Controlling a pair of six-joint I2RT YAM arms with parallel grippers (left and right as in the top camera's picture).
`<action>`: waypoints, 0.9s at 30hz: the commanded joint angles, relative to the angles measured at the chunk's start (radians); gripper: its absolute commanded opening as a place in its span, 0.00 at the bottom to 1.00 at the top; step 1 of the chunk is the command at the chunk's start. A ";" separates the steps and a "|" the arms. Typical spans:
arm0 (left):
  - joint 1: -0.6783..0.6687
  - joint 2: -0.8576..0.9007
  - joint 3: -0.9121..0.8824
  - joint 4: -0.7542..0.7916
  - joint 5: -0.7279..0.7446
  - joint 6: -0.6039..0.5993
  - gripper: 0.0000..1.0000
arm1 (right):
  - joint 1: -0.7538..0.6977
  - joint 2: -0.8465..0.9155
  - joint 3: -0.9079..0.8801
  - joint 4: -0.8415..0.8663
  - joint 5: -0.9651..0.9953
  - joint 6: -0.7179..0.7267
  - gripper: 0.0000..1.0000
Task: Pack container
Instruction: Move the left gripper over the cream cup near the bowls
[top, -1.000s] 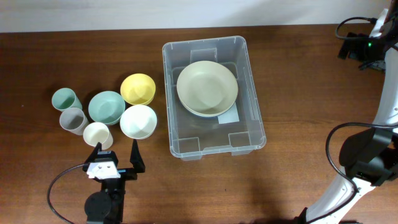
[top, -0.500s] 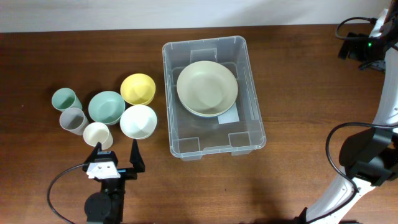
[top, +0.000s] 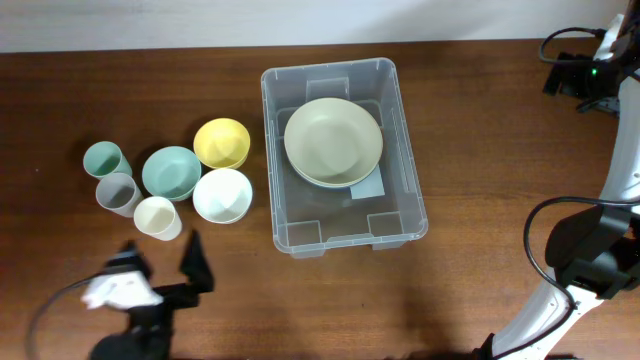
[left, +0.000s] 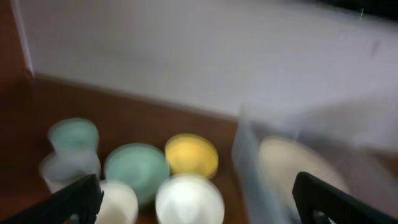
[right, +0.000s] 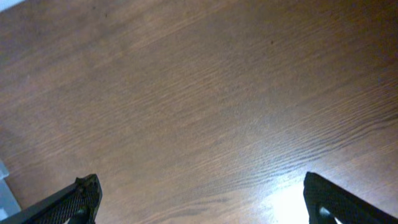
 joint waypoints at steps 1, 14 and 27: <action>0.005 0.138 0.251 -0.074 -0.124 -0.020 1.00 | 0.000 -0.014 0.015 0.000 -0.002 0.008 0.99; 0.004 0.858 0.793 -0.222 -0.142 0.021 1.00 | 0.000 -0.014 0.015 0.000 -0.002 0.008 0.99; 0.104 0.981 0.806 -0.470 -0.249 -0.377 1.00 | 0.000 -0.014 0.015 0.000 -0.002 0.008 0.99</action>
